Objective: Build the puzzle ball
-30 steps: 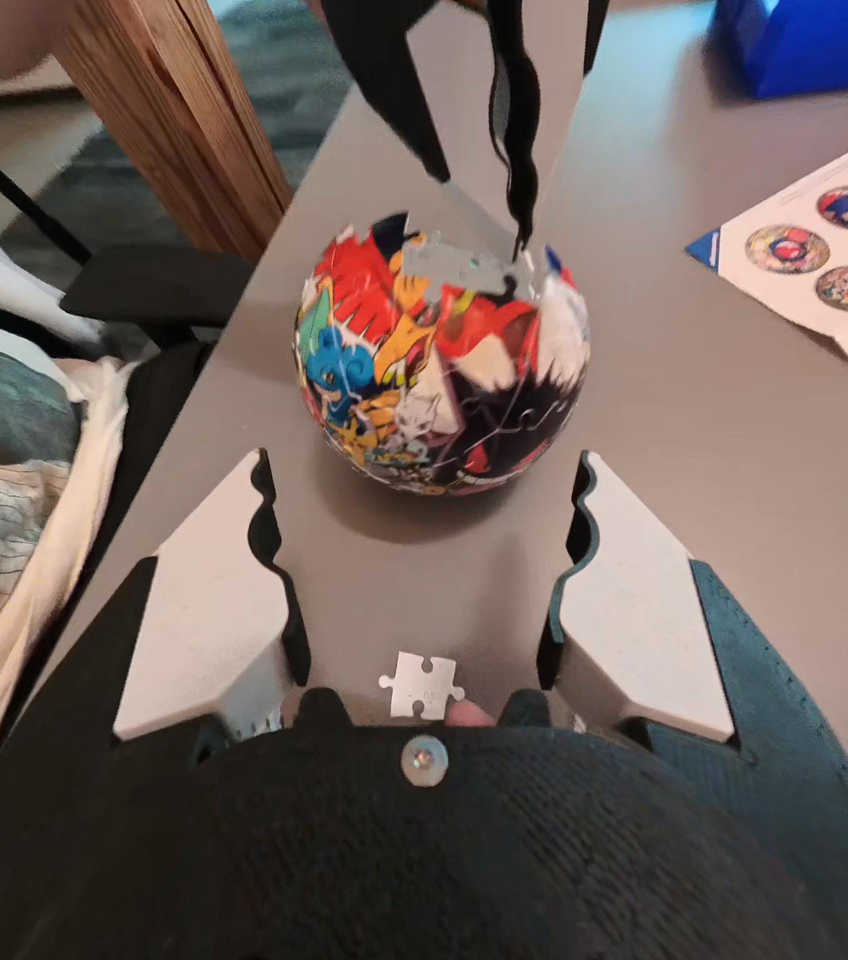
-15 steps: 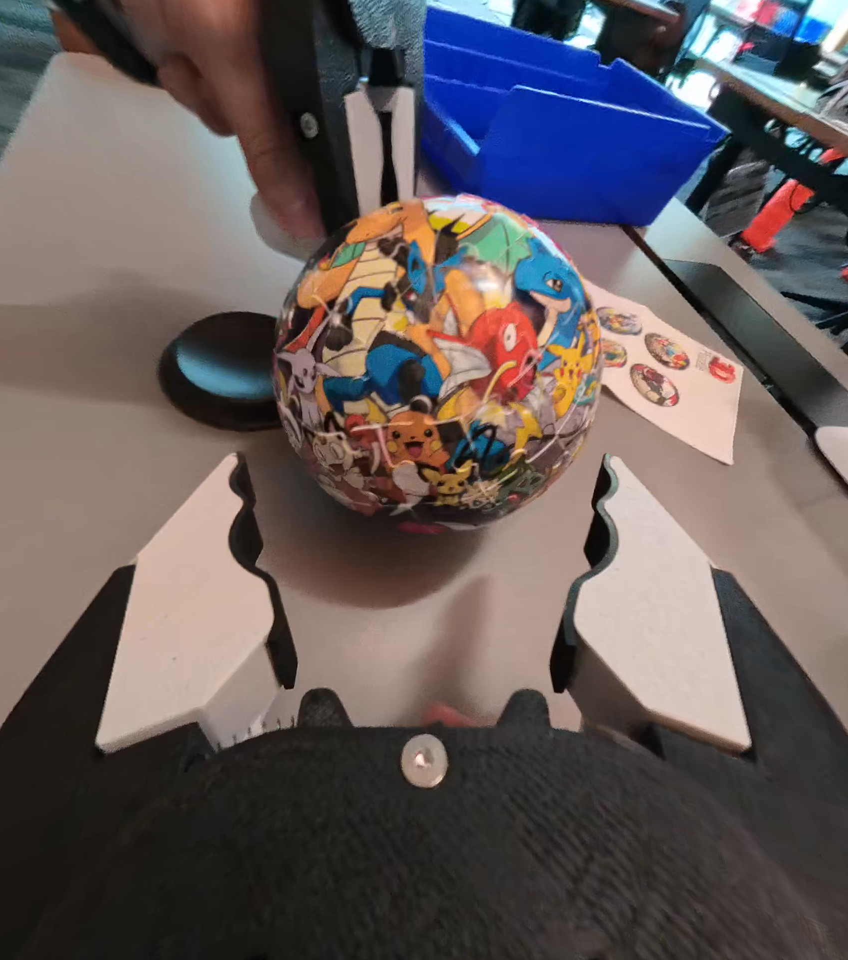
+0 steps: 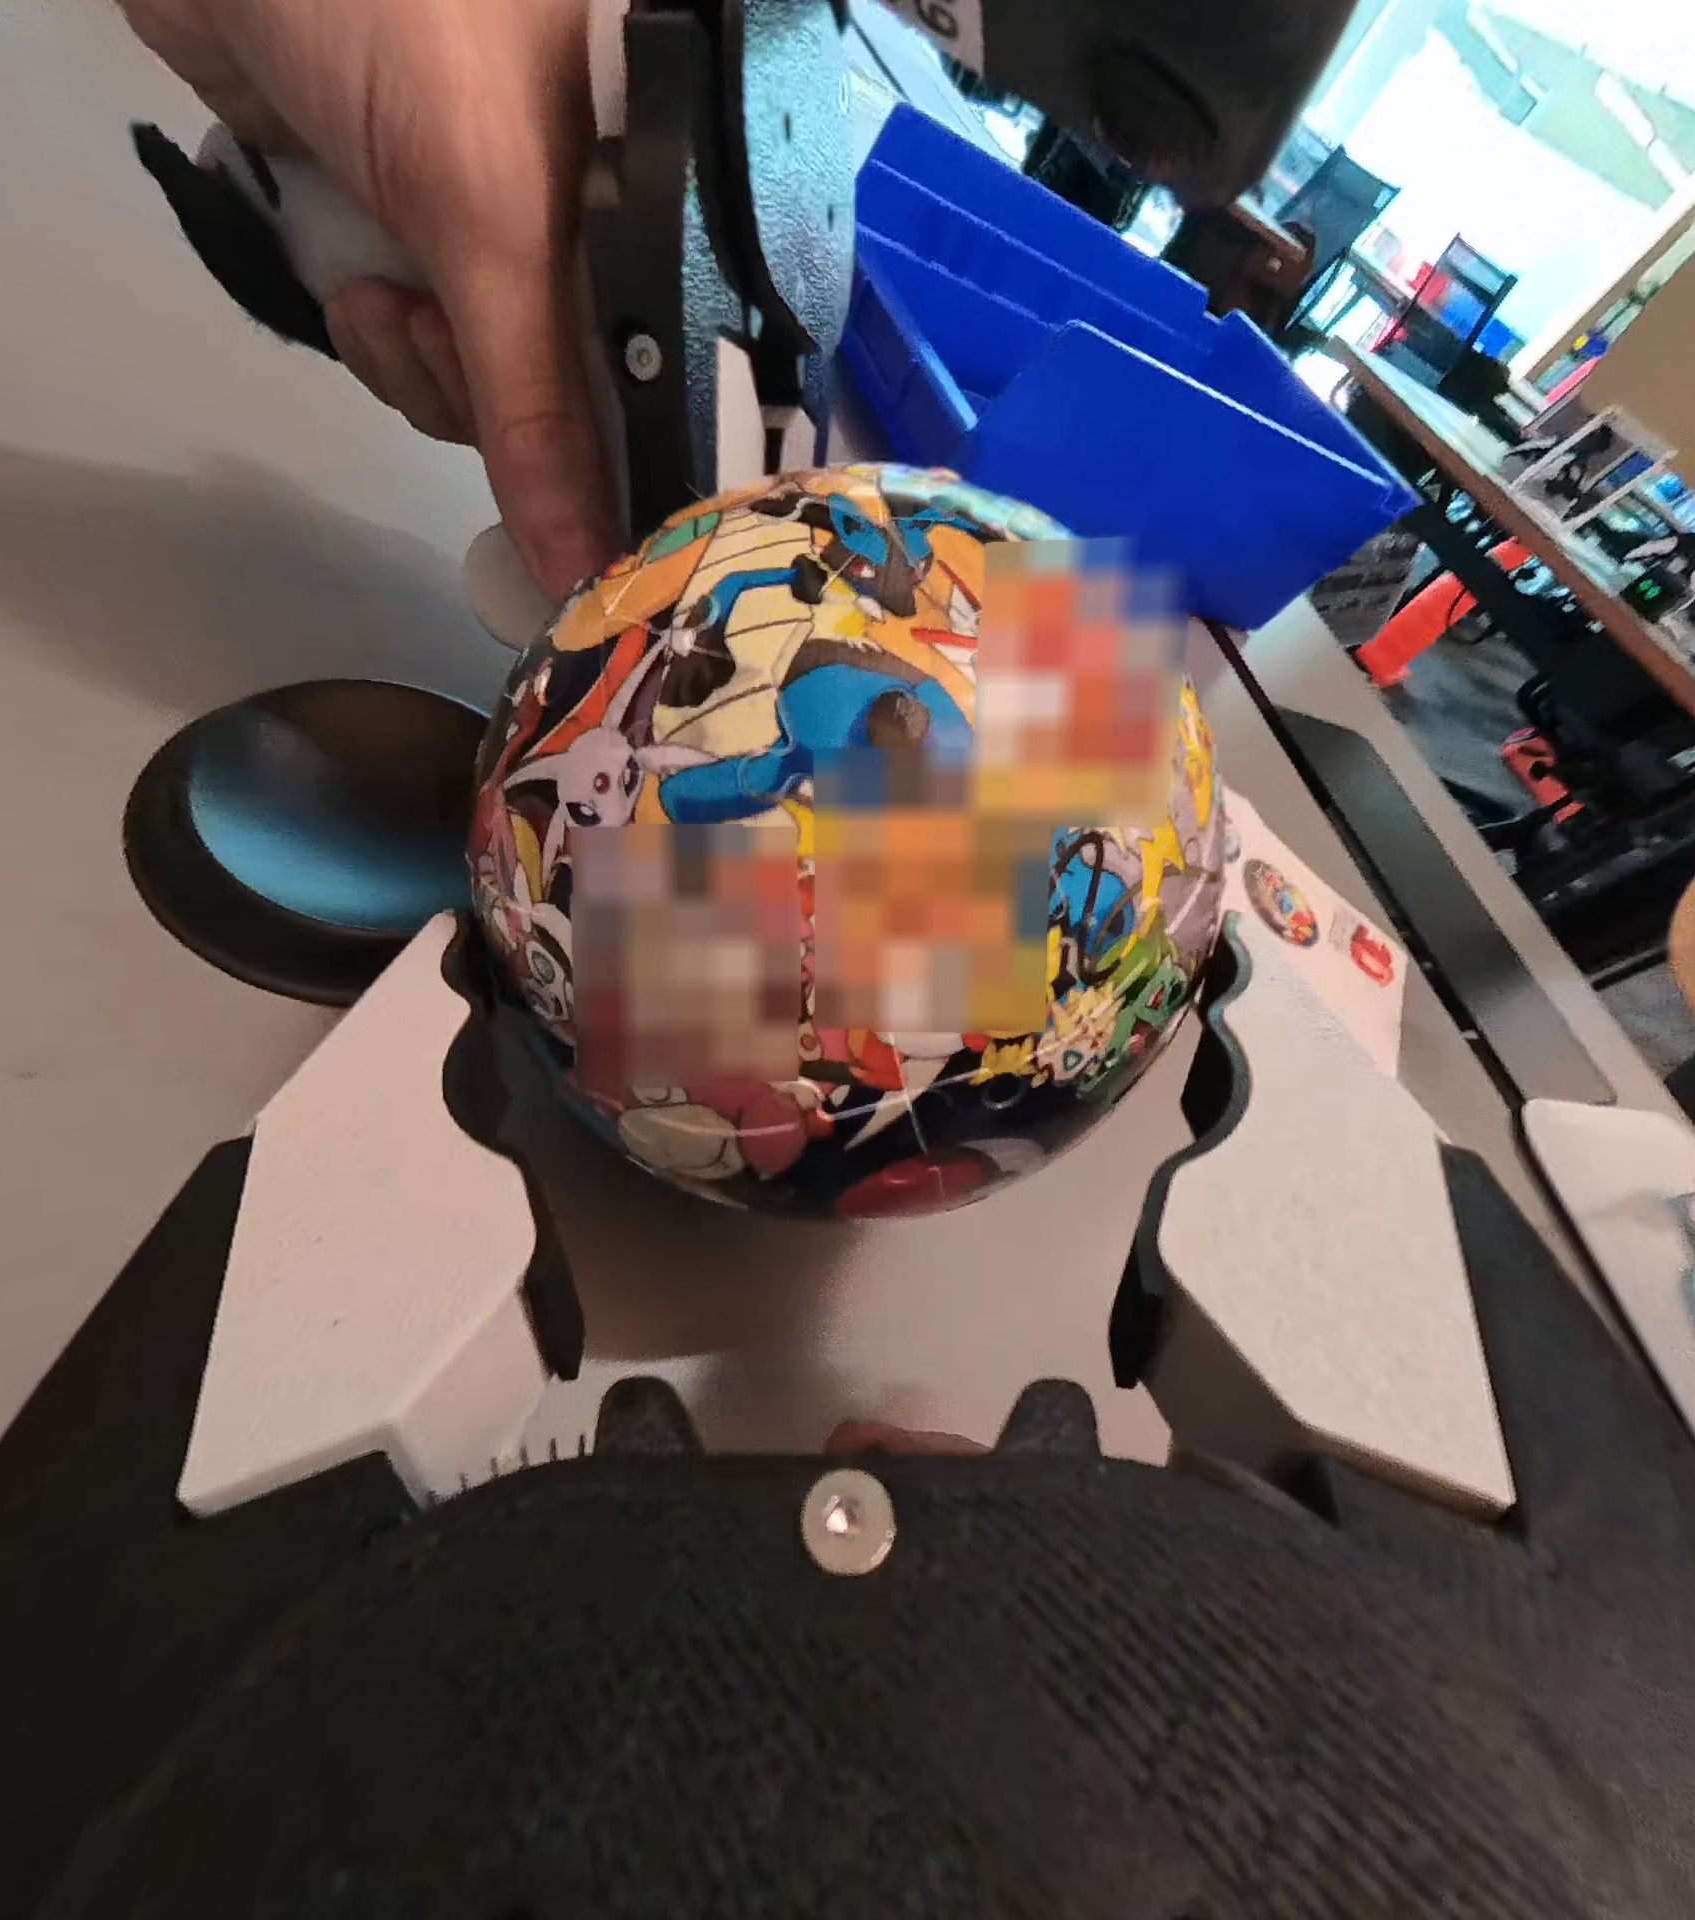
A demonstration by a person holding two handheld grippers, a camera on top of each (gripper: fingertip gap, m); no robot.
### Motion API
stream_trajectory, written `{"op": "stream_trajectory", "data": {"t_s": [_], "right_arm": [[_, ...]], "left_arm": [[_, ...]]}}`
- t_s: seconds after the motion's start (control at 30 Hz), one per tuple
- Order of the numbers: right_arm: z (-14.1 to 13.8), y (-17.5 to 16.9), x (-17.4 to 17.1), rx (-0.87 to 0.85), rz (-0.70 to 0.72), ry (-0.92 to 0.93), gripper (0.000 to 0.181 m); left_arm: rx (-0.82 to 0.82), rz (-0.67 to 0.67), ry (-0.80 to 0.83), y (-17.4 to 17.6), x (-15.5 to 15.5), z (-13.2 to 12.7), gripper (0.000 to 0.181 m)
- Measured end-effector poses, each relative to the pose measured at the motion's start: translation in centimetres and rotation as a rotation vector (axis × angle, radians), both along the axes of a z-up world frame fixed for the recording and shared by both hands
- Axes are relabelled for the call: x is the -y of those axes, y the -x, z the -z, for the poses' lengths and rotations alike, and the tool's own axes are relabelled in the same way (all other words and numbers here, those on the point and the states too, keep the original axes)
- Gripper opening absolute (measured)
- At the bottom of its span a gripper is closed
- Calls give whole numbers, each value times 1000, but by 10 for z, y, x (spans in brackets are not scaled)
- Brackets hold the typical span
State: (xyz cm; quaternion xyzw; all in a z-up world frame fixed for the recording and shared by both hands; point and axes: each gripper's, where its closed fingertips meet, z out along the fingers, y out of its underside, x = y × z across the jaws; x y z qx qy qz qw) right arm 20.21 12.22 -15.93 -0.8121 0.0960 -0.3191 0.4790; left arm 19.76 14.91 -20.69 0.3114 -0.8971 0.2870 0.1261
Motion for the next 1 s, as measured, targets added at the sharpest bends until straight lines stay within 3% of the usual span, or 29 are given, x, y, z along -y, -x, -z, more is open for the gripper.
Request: {"op": "stream_trajectory", "data": {"t_s": [0.33,0.57,0.7,0.8,0.9,1.0], "right_arm": [[5,2,7,131,-19,19,132],[-20,13,-8,220,-42,-122,126],[-15,16,-16,270,-55,-53,133],[-12,18,-16,211,-86,-81,145],[-21,17,-18,107,-121,-207,142],[-18,9,-19,114,-105,-149,142]], "left_arm": [[-14,31,244,2,10,-15,5],[10,-47,231,-6,-9,-8,2],[-20,-60,227,-6,-17,-2,6],[-38,-58,238,-6,-17,-2,8],[-41,-73,235,-7,-18,-1,12],[-37,-92,242,-7,-21,0,15]]}}
